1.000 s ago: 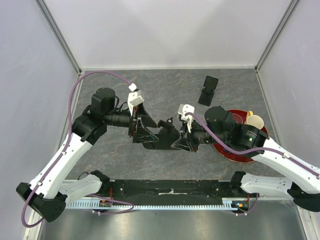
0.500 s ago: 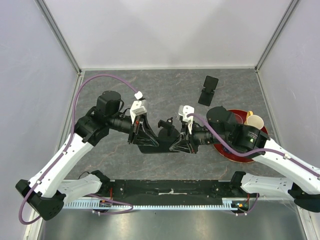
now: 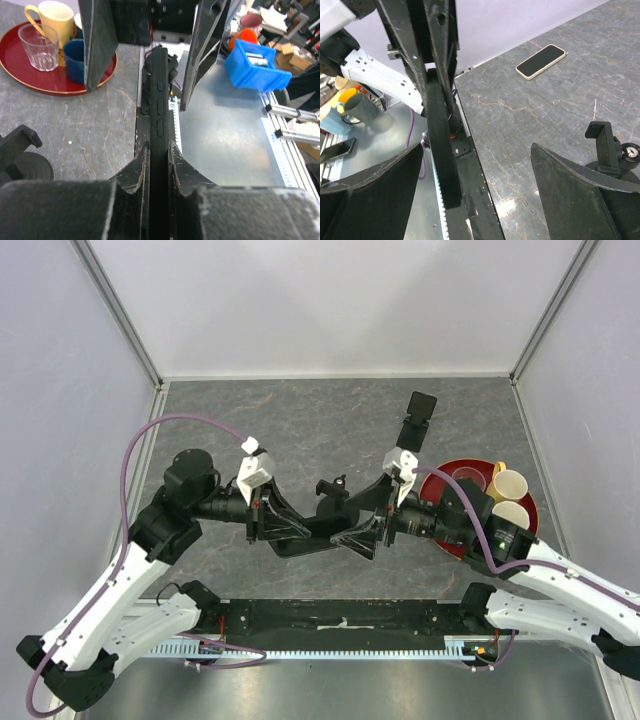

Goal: Place the phone on the phone stand

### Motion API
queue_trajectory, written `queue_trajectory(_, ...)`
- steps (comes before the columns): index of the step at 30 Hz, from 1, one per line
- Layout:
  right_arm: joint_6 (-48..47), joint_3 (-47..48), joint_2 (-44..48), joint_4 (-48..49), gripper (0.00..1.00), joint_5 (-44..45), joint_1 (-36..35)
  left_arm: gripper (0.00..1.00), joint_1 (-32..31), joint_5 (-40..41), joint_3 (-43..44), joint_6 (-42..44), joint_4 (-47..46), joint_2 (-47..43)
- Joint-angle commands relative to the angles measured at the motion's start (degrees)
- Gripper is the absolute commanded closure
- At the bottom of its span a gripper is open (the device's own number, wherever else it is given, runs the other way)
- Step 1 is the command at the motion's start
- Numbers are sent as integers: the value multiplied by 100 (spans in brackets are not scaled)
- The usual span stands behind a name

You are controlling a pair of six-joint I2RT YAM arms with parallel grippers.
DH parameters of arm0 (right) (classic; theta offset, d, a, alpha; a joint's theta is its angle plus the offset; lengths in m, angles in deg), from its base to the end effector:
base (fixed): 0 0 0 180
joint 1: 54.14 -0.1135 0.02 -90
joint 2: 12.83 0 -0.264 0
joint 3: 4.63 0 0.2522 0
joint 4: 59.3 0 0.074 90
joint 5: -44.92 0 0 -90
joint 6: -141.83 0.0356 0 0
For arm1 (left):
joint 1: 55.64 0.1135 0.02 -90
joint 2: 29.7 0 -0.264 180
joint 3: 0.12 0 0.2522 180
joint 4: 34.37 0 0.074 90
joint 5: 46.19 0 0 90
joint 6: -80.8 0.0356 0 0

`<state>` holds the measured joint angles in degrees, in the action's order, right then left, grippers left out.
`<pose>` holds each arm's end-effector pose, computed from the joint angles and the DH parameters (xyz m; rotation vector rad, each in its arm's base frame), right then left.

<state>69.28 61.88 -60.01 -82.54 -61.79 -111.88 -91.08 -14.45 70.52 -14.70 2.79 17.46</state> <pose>0.0908 0.1631 0.3833 -0.8383 1.5796 1.2157 0.1144 -0.1185 0.3856 1.1997 1.5018 -1.4031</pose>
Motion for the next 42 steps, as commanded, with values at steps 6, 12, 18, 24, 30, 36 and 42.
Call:
queue_trajectory(6,794,-1038,683,2230,9,370,8,98,-7,701,-555,-1831,-2794,-453)
queue_trajectory(12,1084,-1346,983,2977,23,423,8,98,-7,878,-924,-2333,-3508,-532)
queue_trajectory(18,1321,-1259,825,3091,40,660,-1,98,-7,790,-1152,-2842,-4315,-514)
queue_trajectory(24,1699,-1399,684,3617,45,669,8,98,-7,843,-1390,-3229,-5002,-594)
queue_trajectory(30,2192,-1636,412,4427,53,529,8,98,-7,957,-1505,-3475,-5397,-541)
queue_trajectory(36,2499,-1838,227,5042,71,537,-1,98,-7,930,-1575,-3643,-5557,-470)
queue_trajectory(42,2430,-1751,113,4973,60,458,8,98,-7,913,-1637,-3721,-5644,-444)
